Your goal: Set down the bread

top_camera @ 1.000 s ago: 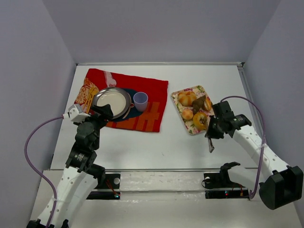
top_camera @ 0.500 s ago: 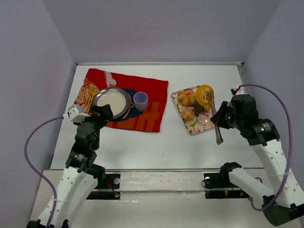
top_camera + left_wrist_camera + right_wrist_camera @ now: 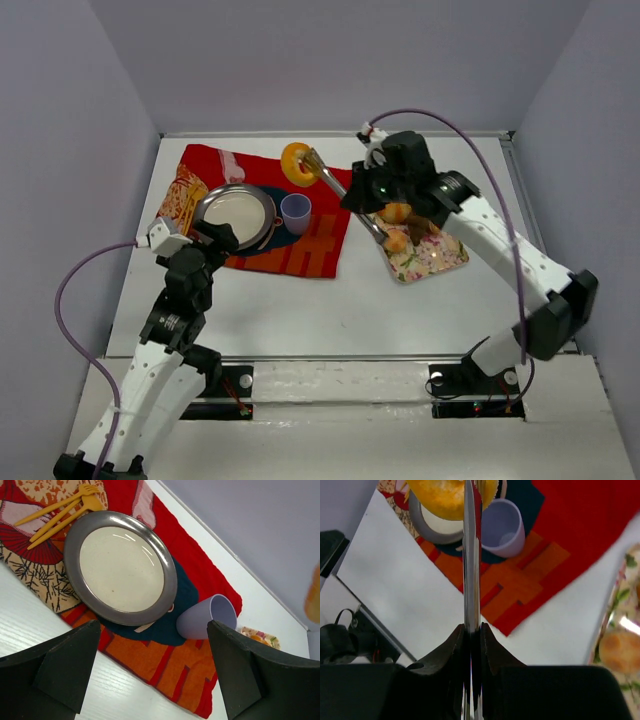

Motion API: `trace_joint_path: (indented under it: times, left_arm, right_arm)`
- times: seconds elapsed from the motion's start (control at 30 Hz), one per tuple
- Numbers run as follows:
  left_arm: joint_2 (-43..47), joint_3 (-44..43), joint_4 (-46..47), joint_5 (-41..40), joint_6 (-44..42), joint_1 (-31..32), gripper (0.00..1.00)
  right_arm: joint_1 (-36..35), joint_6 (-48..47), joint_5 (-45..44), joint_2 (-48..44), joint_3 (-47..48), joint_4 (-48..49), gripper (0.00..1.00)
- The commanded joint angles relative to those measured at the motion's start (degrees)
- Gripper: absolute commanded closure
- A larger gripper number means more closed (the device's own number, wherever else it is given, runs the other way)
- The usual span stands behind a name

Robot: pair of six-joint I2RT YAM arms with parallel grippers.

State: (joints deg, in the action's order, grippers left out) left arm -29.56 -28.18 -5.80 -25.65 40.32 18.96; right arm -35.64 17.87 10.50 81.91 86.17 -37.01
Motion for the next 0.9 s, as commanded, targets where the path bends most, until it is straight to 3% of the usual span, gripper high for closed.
trace_joint_path:
  times: [0.0, 0.17, 0.4, 0.63, 0.87]
  left_arm:
    - [-0.41, -5.03, -5.26, -5.98, 4.41, -0.15, 0.01]
    - [1.96, -5.22, -7.20, -4.50, 5.74, -0.15, 0.01]
    - [3.28, -5.39, -9.13, -5.99, 7.59, -0.15, 0.01]
    - [3.11, -5.04, -8.08, -6.25, 7.23, -0.15, 0.01]
    - [2.93, -5.21, -9.40, -6.96, 8.02, -0.15, 0.01]
  right_arm:
    - [-1.79, -4.86, 4.77, 11.66, 12.33, 8.98, 0.93]
    - [-5.13, -7.32, 10.68, 29.77, 29.53, 7.93, 0.93]
    - [-8.31, -9.08, 7.61, 49.21, 50.47, -0.32, 0.93]
    - [-11.30, -10.84, 4.44, 53.88, 51.73, -3.15, 0.87]
    - [-12.53, -9.69, 1.80, 55.03, 51.12, -5.52, 0.65]
